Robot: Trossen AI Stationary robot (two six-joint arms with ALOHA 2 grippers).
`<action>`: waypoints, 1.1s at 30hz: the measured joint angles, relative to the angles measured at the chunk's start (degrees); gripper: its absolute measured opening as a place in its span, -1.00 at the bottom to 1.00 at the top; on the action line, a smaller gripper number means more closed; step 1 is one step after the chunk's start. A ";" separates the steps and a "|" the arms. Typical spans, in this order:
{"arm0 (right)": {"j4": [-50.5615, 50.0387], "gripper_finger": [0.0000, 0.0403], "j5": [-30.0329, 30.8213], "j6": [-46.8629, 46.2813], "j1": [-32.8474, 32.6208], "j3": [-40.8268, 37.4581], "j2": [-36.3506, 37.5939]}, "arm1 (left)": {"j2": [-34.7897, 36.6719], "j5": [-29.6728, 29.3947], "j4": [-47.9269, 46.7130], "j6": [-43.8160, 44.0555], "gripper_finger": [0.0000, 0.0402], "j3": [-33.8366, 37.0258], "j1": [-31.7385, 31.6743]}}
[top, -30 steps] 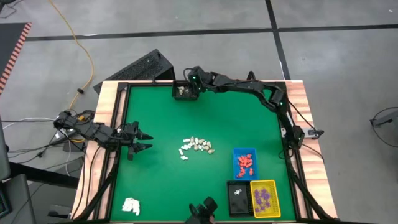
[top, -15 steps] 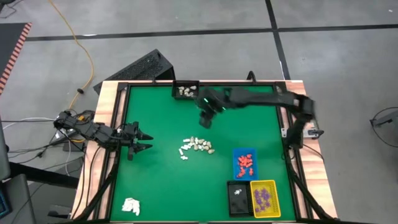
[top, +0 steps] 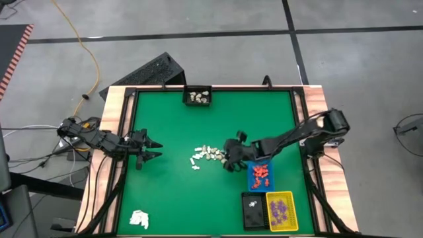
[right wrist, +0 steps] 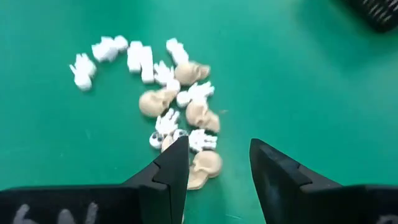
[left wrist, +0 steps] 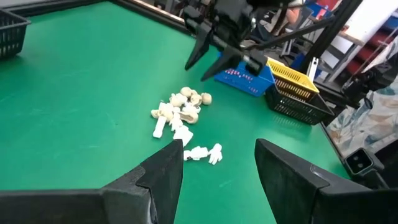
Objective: Sort Halloween decoration
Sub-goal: Put the gray skull toy into the top black bin
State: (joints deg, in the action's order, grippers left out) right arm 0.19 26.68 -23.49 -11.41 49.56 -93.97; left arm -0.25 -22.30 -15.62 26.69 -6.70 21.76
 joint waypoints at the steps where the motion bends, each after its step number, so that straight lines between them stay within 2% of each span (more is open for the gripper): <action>1: 0.34 -0.17 -0.55 -0.04 -0.15 0.01 -0.83 | -0.02 0.00 0.00 0.36 -0.06 0.00 0.00; 14: 3.43 -0.17 -1.91 -0.64 1.18 0.06 -8.57 | -0.02 -0.99 -0.05 1.00 -0.06 0.00 0.00; 22: 4.88 -0.19 -2.59 -2.05 1.65 0.22 -9.82 | -0.02 -1.03 -0.12 0.70 -0.06 0.00 0.02; 25: 5.17 -0.27 -2.46 -2.29 1.72 0.22 -9.80 | -0.02 -1.05 -0.13 0.62 -0.06 0.00 0.00; 33: 5.16 -0.67 -2.10 -4.99 1.81 0.21 -9.76 | -0.02 -1.05 -0.13 0.58 -0.06 0.00 0.00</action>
State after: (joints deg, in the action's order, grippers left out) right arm 5.35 24.58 -28.48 -9.61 49.77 -103.72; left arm -0.27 -23.35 -15.75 27.27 -6.70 21.76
